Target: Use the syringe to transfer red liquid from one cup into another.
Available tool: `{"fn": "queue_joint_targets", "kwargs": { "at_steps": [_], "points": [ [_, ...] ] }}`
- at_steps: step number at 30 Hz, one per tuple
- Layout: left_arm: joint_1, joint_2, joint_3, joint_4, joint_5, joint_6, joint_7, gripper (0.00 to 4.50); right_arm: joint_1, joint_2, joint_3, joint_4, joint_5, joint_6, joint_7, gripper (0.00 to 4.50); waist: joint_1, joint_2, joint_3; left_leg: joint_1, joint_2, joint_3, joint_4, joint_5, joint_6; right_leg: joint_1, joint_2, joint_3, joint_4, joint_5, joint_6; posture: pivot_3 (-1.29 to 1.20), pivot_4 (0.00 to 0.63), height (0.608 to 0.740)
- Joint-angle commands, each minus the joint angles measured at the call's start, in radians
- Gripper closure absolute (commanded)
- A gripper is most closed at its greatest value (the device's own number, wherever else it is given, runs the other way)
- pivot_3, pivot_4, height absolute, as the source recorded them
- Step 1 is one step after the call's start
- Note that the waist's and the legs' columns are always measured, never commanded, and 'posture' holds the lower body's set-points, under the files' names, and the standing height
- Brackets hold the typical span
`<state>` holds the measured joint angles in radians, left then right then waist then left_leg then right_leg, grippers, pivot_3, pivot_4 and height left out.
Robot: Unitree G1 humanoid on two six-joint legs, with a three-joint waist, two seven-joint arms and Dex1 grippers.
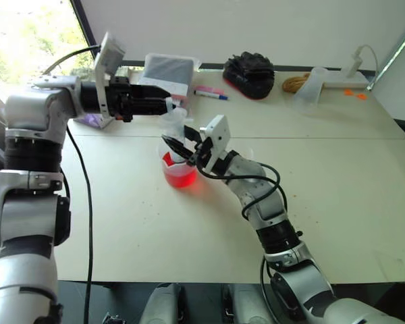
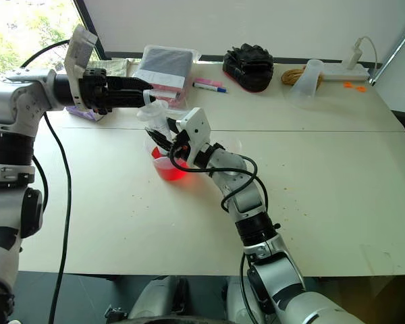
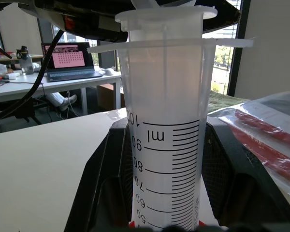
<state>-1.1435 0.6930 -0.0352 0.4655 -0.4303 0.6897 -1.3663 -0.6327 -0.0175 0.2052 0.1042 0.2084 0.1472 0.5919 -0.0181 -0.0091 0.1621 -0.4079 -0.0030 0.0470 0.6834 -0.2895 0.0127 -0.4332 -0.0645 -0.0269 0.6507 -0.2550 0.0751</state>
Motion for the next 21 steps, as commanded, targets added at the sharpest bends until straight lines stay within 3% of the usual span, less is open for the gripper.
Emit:
{"fn": "queue_joint_targets", "kwargs": {
  "at_steps": [1, 3, 4, 7, 10, 21],
  "points": [
    [-0.036, -0.014, -0.001, 0.006, 0.008, -0.016, -0.005, 1.98, -0.011, 0.002, 0.003, -0.044, 0.004, -0.011, 0.007, 3.15, 0.0, 0.0, 0.0, 0.0, 0.0, 0.0, 0.0, 0.0, 0.0, 0.0, 0.0, 0.0, 0.0, 0.0, 0.0, 0.0, 0.15, 0.74],
    [-0.034, -0.023, -0.003, 0.004, 0.01, -0.014, -0.009, 1.98, -0.012, 0.0, 0.003, -0.042, 0.003, -0.011, 0.009, 3.15, 0.0, 0.0, 0.0, 0.0, 0.0, 0.0, 0.0, 0.0, 0.0, 0.0, 0.0, 0.0, 0.0, 0.0, 0.0, 0.0, 0.15, 0.74],
    [-0.031, -0.026, -0.005, 0.0, 0.01, -0.012, -0.012, 2.24, -0.012, -0.001, 0.003, -0.042, 0.002, -0.01, 0.009, 3.15, 0.0, 0.0, 0.0, 0.0, 0.0, 0.0, 0.0, 0.0, 0.0, 0.0, 0.0, 0.0, 0.001, 0.0, 0.0, 0.0, 0.15, 0.74],
    [-0.027, -0.035, -0.007, 0.002, 0.016, -0.015, -0.012, 3.17, -0.014, -0.002, 0.002, -0.039, 0.002, -0.01, 0.011, 3.15, 0.0, 0.0, 0.0, 0.0, 0.0, 0.0, 0.0, 0.0, 0.0, 0.0, 0.0, 0.0, 0.001, 0.0, 0.0, 0.0, 0.15, 0.74],
    [-0.027, -0.042, -0.006, 0.008, 0.018, -0.014, -0.01, 4.42, -0.016, -0.001, 0.001, -0.039, 0.0, -0.008, 0.014, 3.15, 0.0, 0.0, 0.0, 0.0, 0.0, 0.0, 0.0, 0.0, 0.0, 0.0, 0.0, 0.0, 0.001, 0.0, 0.0, 0.0, 0.15, 0.74],
    [-0.008, -0.044, -0.002, -0.022, 0.008, 0.004, -0.003, 4.47, -0.015, 0.003, 0.011, -0.036, -0.003, 0.002, 0.024, 3.15, -0.001, 0.0, 0.0, 0.0, 0.0, 0.0, 0.0, 0.0, 0.0, 0.0, 0.0, 0.0, 0.001, 0.0, 0.0, 0.0, 0.15, 0.74]
  ]
}}
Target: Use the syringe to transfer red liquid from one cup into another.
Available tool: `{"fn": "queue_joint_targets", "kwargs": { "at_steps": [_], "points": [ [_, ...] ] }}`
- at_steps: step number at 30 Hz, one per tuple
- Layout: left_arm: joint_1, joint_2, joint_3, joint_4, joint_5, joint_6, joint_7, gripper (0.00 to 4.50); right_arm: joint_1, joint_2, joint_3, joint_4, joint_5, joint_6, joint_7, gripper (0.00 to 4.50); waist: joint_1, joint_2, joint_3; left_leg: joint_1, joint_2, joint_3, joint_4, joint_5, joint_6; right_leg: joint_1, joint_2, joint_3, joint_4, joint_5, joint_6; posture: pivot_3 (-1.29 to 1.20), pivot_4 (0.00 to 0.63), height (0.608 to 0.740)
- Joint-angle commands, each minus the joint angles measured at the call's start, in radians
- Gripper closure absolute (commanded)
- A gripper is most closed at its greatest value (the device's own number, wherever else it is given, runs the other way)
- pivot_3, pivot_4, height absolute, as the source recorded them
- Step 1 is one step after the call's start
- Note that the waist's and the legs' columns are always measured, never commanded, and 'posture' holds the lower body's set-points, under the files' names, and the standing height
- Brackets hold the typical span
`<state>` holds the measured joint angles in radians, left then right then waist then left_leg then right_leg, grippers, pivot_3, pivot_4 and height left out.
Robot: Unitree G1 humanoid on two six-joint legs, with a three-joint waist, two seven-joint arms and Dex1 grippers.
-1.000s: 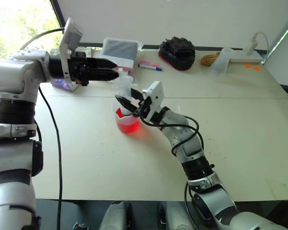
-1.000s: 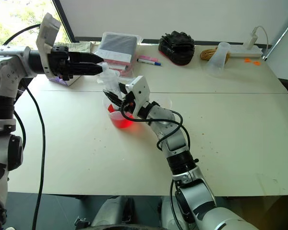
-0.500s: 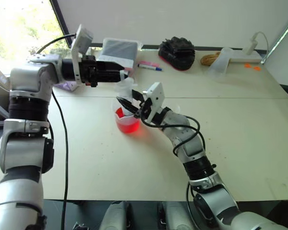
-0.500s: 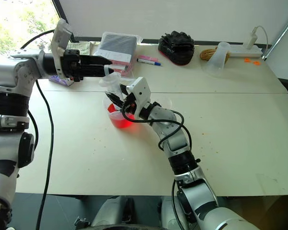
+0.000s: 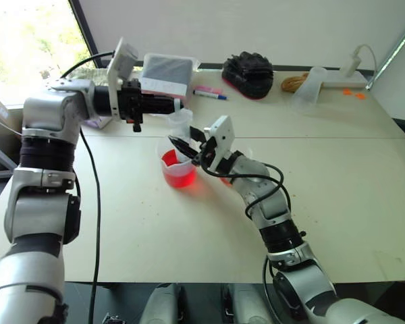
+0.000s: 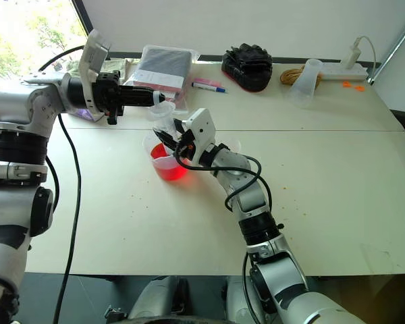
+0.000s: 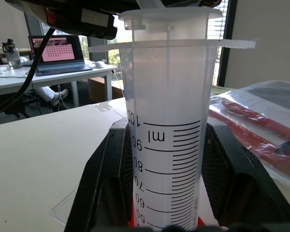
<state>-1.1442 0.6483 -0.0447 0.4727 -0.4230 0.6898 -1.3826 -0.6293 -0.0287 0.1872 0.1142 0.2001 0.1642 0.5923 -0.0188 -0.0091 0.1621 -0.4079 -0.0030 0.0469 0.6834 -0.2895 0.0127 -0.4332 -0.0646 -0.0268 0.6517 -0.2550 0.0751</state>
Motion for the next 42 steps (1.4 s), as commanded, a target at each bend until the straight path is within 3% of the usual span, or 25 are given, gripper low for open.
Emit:
{"fn": "queue_joint_targets", "kwargs": {
  "at_steps": [1, 42],
  "points": [
    [-0.009, 0.0, 0.01, -0.029, 0.0, 0.004, 0.017, 4.47, -0.017, 0.016, 0.03, -0.045, 0.006, -0.014, 0.025, 3.15, 0.0, 0.0, 0.0, 0.0, 0.0, 0.0, 0.0, 0.0, 0.0, 0.0, 0.0, 0.0, 0.0, 0.0, 0.0, 0.0, 0.15, 0.74],
    [-0.159, -0.013, 0.101, 0.021, -0.032, 0.023, 0.093, 4.47, 0.042, 0.07, 0.079, -0.044, 0.039, 0.061, 0.041, 3.15, 0.001, 0.0, 0.0, 0.0, 0.0, 0.0, 0.0, 0.0, 0.0, 0.0, 0.0, 0.0, 0.001, 0.0, 0.0, 0.0, 0.15, 0.74]
  ]
}}
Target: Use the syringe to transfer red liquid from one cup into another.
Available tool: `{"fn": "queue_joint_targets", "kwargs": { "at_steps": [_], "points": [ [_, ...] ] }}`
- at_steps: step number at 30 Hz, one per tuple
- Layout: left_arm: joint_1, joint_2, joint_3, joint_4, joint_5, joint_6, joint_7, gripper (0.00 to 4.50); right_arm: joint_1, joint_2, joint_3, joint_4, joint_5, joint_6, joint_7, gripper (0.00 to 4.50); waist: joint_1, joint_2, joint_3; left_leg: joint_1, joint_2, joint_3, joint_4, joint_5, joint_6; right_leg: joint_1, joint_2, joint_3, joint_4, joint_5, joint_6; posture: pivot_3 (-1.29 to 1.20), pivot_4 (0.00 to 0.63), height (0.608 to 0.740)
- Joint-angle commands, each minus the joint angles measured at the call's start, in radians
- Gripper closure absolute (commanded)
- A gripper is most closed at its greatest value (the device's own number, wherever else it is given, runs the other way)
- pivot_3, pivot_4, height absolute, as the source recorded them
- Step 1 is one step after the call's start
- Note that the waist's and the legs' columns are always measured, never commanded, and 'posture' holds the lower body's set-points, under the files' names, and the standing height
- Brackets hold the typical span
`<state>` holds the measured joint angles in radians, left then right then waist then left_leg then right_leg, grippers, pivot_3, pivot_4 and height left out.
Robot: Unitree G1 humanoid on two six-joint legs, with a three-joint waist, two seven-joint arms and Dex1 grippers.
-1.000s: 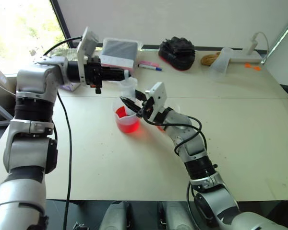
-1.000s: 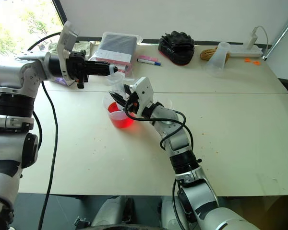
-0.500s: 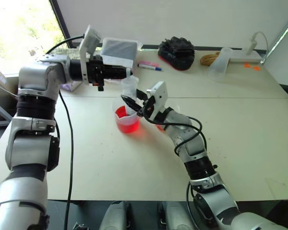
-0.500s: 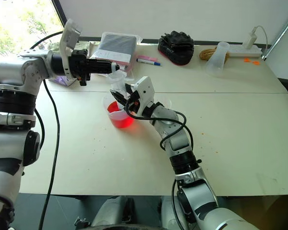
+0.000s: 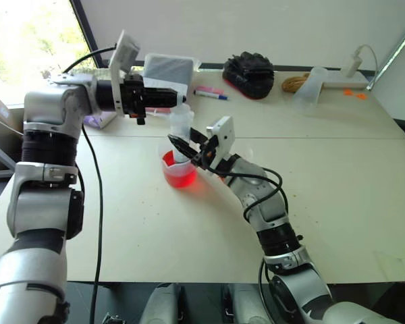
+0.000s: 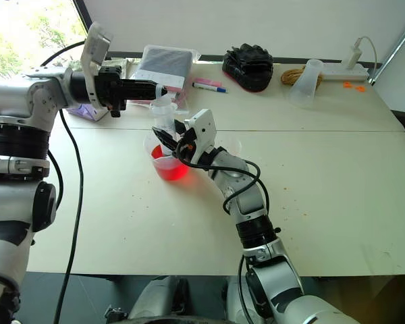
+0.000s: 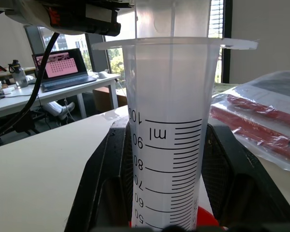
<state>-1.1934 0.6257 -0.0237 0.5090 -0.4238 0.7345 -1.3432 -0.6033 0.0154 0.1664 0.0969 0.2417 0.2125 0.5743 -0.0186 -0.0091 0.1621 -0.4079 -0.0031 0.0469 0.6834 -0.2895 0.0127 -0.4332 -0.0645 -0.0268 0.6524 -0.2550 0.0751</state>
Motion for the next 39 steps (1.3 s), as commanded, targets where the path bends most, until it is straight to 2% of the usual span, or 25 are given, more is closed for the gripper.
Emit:
{"fn": "queue_joint_targets", "kwargs": {
  "at_steps": [1, 15, 25, 29, 30, 34, 39],
  "points": [
    [-0.111, 0.01, 0.082, -0.015, -0.031, -0.021, 0.055, 4.47, 0.017, 0.026, 0.101, -0.025, -0.004, 0.012, 0.061, 3.15, 0.0, 0.0, 0.0, 0.0, 0.0, 0.0, 0.0, 0.0, 0.0, 0.0, 0.0, 0.0, 0.0, 0.0, 0.0, 0.0, 0.15, 0.74],
    [-0.13, 0.015, 0.094, 0.003, -0.034, -0.025, 0.06, 4.47, 0.029, 0.024, 0.114, -0.012, -0.015, 0.0, 0.069, 3.15, 0.0, 0.0, 0.0, 0.0, 0.0, 0.0, 0.0, 0.0, 0.0, 0.0, 0.0, 0.0, 0.0, 0.0, 0.0, 0.0, 0.15, 0.74],
    [-0.05, 0.038, 0.053, -0.078, -0.023, 0.01, 0.032, 4.47, 0.021, 0.019, 0.112, -0.023, -0.015, 0.002, 0.069, 3.15, -0.001, 0.0, 0.0, 0.0, 0.0, 0.0, 0.0, 0.0, 0.0, 0.0, 0.0, 0.0, 0.0, 0.0, 0.0, 0.0, 0.15, 0.74],
    [-0.036, 0.044, 0.051, -0.092, -0.03, 0.047, 0.04, 3.37, 0.013, 0.017, 0.109, -0.028, -0.013, 0.003, 0.069, 3.15, -0.001, 0.0, 0.0, 0.0, 0.0, 0.0, 0.0, 0.0, 0.0, 0.0, 0.0, 0.0, 0.0, 0.0, 0.0, 0.0, 0.15, 0.74],
    [-0.033, 0.046, 0.052, -0.097, -0.034, 0.052, 0.039, 2.88, 0.01, 0.017, 0.108, -0.027, -0.014, 0.003, 0.07, 3.15, -0.001, 0.0, 0.0, 0.0, 0.0, 0.0, 0.0, 0.0, 0.0, 0.0, 0.0, 0.0, 0.0, 0.0, 0.0, 0.0, 0.15, 0.74],
    [0.017, 0.067, 0.037, -0.171, -0.032, 0.012, 0.004, 1.49, 0.0, 0.014, 0.099, -0.031, -0.011, 0.005, 0.075, 3.15, -0.001, 0.0, 0.0, 0.0, 0.0, 0.0, 0.0, 0.0, 0.0, 0.0, 0.0, 0.0, 0.0, 0.0, 0.0, 0.0, 0.15, 0.74],
    [0.023, 0.078, 0.06, -0.182, -0.042, 0.032, 0.032, 1.49, -0.019, 0.012, 0.083, -0.032, -0.009, 0.001, 0.074, 3.15, 0.0, 0.0, 0.0, 0.0, 0.0, 0.0, 0.0, 0.0, 0.0, 0.0, 0.0, 0.0, 0.001, 0.0, 0.0, 0.0, 0.15, 0.74]
  ]
}}
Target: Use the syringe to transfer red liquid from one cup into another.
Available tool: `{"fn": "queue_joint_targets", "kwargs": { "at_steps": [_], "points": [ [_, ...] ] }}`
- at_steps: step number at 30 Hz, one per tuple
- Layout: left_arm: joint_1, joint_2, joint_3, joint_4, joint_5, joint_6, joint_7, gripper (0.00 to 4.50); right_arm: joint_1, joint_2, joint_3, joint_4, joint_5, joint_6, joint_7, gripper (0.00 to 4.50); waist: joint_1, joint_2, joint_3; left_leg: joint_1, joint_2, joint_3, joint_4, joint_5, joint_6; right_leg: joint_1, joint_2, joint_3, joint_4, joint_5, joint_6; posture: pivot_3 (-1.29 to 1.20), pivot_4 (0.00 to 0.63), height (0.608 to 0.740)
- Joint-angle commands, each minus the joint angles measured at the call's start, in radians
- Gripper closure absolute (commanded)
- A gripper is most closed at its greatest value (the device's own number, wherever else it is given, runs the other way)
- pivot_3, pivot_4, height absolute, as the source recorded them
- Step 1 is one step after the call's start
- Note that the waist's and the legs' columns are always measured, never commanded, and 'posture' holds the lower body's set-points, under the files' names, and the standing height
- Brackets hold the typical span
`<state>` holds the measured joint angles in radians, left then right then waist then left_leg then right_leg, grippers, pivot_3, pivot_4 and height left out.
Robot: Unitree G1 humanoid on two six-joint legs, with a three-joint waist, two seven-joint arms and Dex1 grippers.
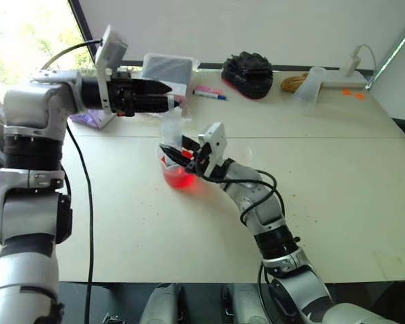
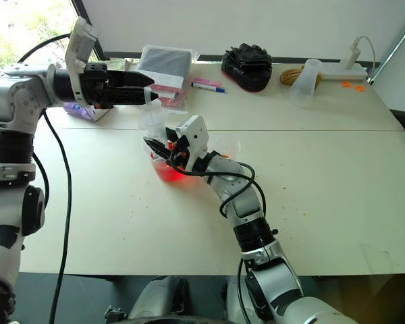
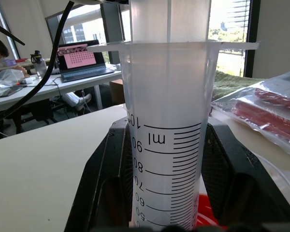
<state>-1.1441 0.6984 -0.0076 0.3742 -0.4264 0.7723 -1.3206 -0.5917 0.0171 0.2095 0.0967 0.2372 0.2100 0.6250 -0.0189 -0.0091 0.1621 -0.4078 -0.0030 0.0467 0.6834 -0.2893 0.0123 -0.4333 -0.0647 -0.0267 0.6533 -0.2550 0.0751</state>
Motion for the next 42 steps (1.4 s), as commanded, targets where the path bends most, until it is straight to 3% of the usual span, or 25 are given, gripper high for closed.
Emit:
{"fn": "queue_joint_targets", "kwargs": {
  "at_steps": [1, 24, 32, 42],
  "points": [
    [-0.026, 0.01, 0.048, -0.048, -0.038, -0.005, 0.013, 1.49, -0.036, 0.01, 0.036, -0.032, -0.004, 0.002, 0.022, 3.15, 0.0, 0.0, 0.0, 0.0, 0.0, 0.0, 0.0, 0.0, 0.0, 0.0, 0.0, 0.0, 0.0, 0.0, 0.0, 0.0, 0.15, 0.74],
    [0.184, 0.198, 0.155, -0.134, -0.08, 0.021, 0.06, 1.49, -0.133, -0.033, -0.075, 0.014, 0.004, -0.034, -0.005, 3.15, 0.0, 0.0, 0.0, 0.0, 0.0, 0.0, 0.0, 0.0, 0.0, 0.0, 0.0, 0.0, 0.0, 0.0, 0.0, 0.0, 0.15, 0.74],
    [0.192, 0.177, 0.182, -0.198, -0.139, 0.063, 0.114, 1.49, -0.145, -0.044, -0.093, -0.023, 0.006, -0.016, -0.013, 3.15, 0.001, 0.0, 0.0, 0.0, 0.0, 0.0, 0.0, 0.0, 0.0, 0.0, -0.001, 0.0, 0.0, 0.0, 0.0, 0.0, 0.15, 0.74],
    [0.102, 0.099, 0.142, -0.137, -0.158, 0.029, 0.119, 1.49, -0.176, -0.113, -0.143, -0.338, 0.119, 0.209, -0.058, 3.15, 0.003, 0.0, 0.0, 0.0, 0.0, 0.0, 0.0, 0.0, 0.0, 0.0, -0.001, 0.0, 0.0, 0.0, 0.0, 0.0, 0.15, 0.74]
  ]
}}
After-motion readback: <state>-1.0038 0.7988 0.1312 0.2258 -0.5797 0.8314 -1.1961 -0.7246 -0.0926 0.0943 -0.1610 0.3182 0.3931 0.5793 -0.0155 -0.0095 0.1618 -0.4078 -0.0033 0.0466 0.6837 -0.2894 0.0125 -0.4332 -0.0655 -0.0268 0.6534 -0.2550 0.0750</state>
